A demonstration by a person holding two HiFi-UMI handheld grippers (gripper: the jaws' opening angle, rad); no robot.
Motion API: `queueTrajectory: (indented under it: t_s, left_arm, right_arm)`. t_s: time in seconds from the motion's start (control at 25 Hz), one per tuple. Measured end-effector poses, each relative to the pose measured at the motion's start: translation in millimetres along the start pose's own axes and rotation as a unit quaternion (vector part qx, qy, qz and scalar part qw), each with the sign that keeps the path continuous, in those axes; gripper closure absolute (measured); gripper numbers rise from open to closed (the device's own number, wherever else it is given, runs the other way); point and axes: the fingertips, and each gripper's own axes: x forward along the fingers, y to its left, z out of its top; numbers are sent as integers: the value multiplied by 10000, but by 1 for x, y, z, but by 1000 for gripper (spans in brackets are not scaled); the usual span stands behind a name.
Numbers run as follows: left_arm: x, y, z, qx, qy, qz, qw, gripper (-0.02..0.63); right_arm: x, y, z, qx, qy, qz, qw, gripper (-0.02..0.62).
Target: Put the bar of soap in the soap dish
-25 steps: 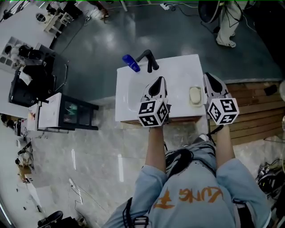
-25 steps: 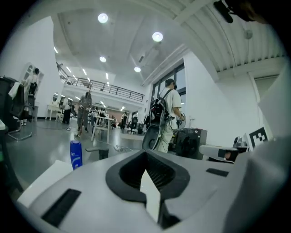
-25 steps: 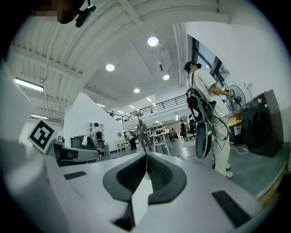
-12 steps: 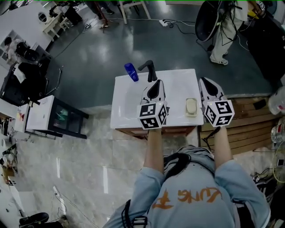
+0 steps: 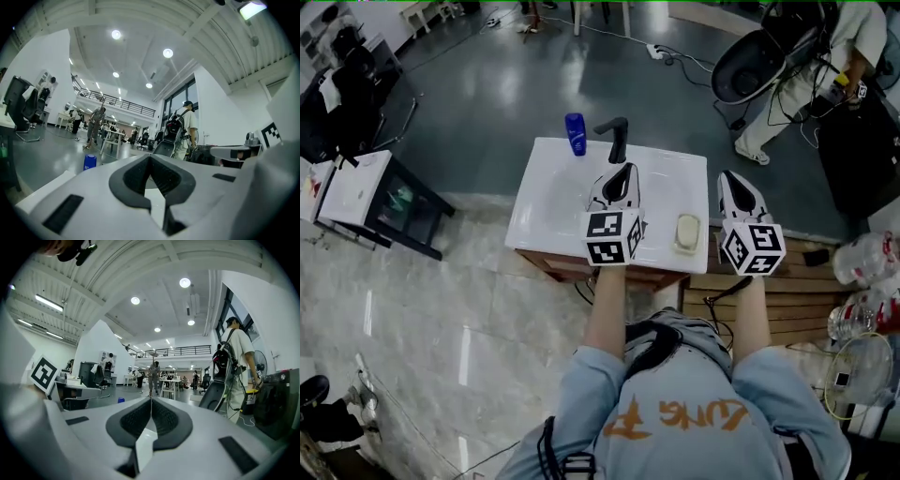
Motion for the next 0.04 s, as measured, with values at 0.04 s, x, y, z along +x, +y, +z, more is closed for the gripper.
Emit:
queueTrajectory:
  t_s: [0.04]
  left_arm:
    - [-2, 3, 1, 12, -8, 12, 10000, 583]
  right_arm:
    - [1, 3, 1, -2, -8, 6, 10000, 568]
